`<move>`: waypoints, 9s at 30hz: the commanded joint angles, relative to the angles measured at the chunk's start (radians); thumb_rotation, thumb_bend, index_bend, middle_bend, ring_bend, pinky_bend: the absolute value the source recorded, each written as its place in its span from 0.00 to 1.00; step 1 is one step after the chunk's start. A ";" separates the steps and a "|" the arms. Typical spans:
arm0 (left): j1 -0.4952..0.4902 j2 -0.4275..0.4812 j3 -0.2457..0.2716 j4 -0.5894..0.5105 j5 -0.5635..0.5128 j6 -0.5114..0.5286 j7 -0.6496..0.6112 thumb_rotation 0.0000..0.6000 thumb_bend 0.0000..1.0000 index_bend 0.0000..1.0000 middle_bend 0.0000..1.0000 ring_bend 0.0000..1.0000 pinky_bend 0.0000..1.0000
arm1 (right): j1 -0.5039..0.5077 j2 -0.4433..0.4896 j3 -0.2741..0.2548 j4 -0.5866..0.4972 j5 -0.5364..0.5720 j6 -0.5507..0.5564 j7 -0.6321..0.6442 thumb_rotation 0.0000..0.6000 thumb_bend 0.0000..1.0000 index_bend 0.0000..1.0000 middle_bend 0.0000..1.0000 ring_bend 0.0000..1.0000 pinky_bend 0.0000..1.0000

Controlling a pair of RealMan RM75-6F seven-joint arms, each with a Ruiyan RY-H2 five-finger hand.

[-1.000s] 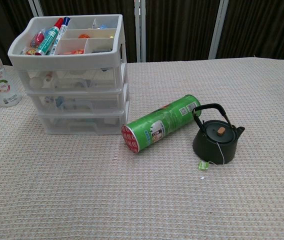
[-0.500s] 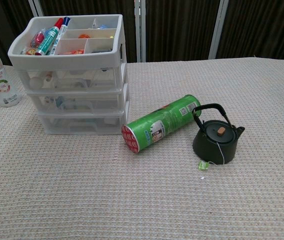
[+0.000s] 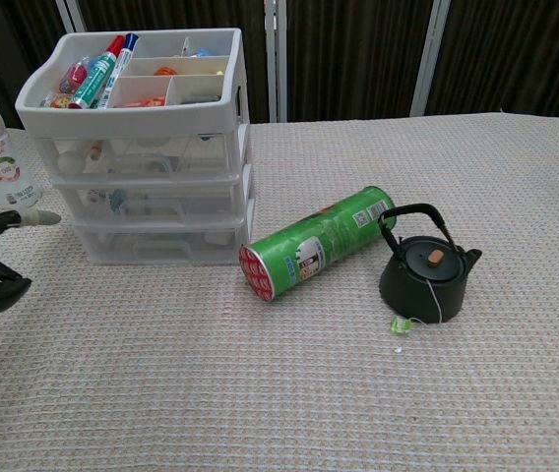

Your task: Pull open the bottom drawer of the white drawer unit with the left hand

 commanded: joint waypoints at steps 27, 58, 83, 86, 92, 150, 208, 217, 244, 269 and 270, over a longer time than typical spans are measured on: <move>-0.256 -0.197 -0.097 0.191 -0.439 -0.179 -0.055 1.00 0.61 0.00 0.83 0.87 0.69 | 0.007 0.019 -0.002 -0.004 0.003 -0.017 0.053 1.00 0.07 0.00 0.00 0.00 0.00; -0.252 -0.353 -0.169 0.363 -0.366 -0.316 -0.298 1.00 0.65 0.00 0.83 0.87 0.69 | 0.005 0.030 -0.003 -0.011 0.000 -0.013 0.066 1.00 0.07 0.00 0.00 0.00 0.00; -0.222 -0.404 -0.171 0.408 -0.246 -0.323 -0.384 1.00 0.65 0.00 0.83 0.87 0.69 | 0.003 0.032 -0.004 -0.016 -0.004 -0.007 0.061 1.00 0.07 0.00 0.00 0.00 0.00; -0.214 -0.406 -0.172 0.407 -0.233 -0.307 -0.391 1.00 0.65 0.00 0.83 0.87 0.69 | 0.003 0.032 -0.004 -0.016 -0.004 -0.007 0.061 1.00 0.07 0.00 0.00 0.00 0.00; -0.204 -0.408 -0.179 0.416 -0.227 -0.286 -0.402 1.00 0.65 0.00 0.83 0.87 0.69 | 0.003 0.036 -0.003 -0.019 -0.006 -0.005 0.067 1.00 0.07 0.00 0.00 0.00 0.00; -0.002 -0.343 0.016 0.382 0.235 -0.026 -0.436 1.00 0.66 0.13 0.83 0.87 0.69 | 0.002 0.023 -0.010 -0.030 -0.007 -0.011 0.017 1.00 0.07 0.00 0.00 0.00 0.00; -0.142 -0.206 0.032 0.122 -0.226 0.124 0.589 1.00 0.66 0.46 0.84 0.88 0.70 | 0.003 0.020 -0.013 -0.031 -0.004 -0.018 0.004 1.00 0.07 0.00 0.00 0.00 0.00; -0.126 -0.174 0.086 0.090 -0.150 0.142 0.557 1.00 0.66 0.45 0.83 0.88 0.70 | 0.002 0.020 -0.015 -0.033 -0.005 -0.019 -0.001 1.00 0.07 0.00 0.00 0.00 0.00; -0.133 -0.134 0.098 0.101 0.046 0.246 0.593 1.00 0.25 0.34 0.91 0.92 0.74 | 0.001 0.018 -0.013 -0.035 -0.010 -0.012 0.007 1.00 0.07 0.00 0.00 0.00 0.00; -0.398 -0.104 0.101 0.130 0.035 0.049 1.002 1.00 0.22 0.44 0.95 0.94 0.77 | 0.001 0.027 -0.011 -0.034 -0.006 -0.013 0.031 1.00 0.07 0.00 0.00 0.00 0.00; -0.403 -0.103 0.109 0.143 0.064 0.043 0.996 1.00 0.20 0.45 0.95 0.94 0.77 | 0.001 0.027 -0.011 -0.034 -0.006 -0.012 0.031 1.00 0.07 0.00 0.00 0.00 0.00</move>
